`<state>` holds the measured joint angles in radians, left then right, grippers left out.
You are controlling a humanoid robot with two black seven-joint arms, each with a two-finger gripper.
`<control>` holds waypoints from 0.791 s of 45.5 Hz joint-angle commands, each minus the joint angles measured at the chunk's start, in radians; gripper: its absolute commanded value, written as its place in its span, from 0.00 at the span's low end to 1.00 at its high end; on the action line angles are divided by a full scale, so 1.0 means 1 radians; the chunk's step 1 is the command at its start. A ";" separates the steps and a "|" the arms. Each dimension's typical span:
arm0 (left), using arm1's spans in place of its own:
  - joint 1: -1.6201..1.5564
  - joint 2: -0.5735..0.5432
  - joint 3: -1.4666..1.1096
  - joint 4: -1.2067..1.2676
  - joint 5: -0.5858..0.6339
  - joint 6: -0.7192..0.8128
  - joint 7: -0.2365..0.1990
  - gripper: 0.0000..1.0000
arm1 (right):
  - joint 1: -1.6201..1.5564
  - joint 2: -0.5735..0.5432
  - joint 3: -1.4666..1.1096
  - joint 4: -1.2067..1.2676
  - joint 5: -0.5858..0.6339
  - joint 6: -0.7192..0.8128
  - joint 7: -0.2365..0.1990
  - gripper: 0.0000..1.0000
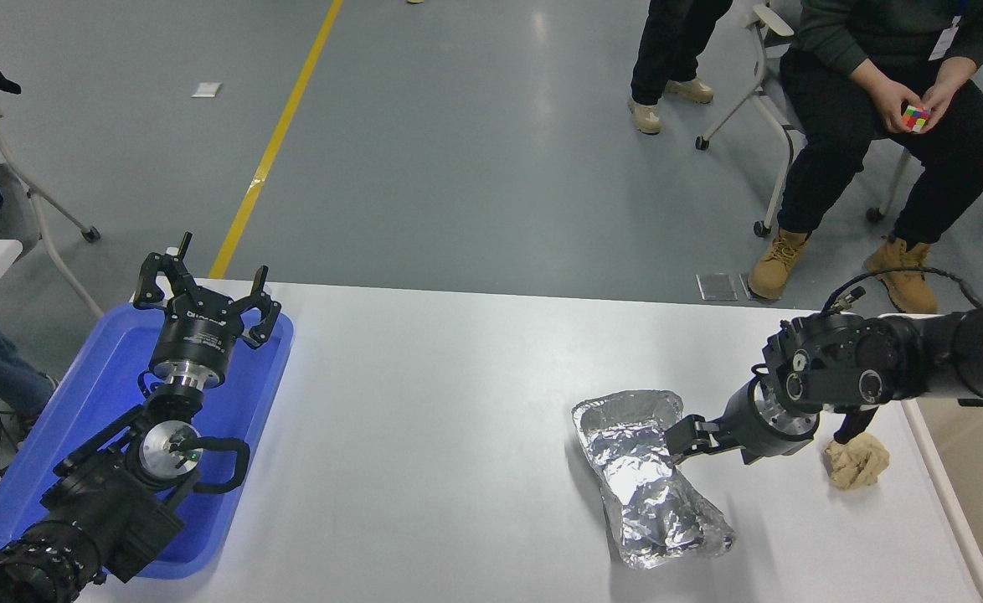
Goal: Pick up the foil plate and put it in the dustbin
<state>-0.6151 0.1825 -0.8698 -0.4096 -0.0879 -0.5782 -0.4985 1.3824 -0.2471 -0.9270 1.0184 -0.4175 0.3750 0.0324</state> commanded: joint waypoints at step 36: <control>0.000 0.000 0.000 0.000 0.000 0.000 0.000 1.00 | -0.135 0.081 0.005 -0.115 -0.053 -0.091 0.003 0.82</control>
<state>-0.6151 0.1826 -0.8698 -0.4096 -0.0877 -0.5783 -0.4985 1.2704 -0.1769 -0.9221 0.9176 -0.4429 0.3033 0.0356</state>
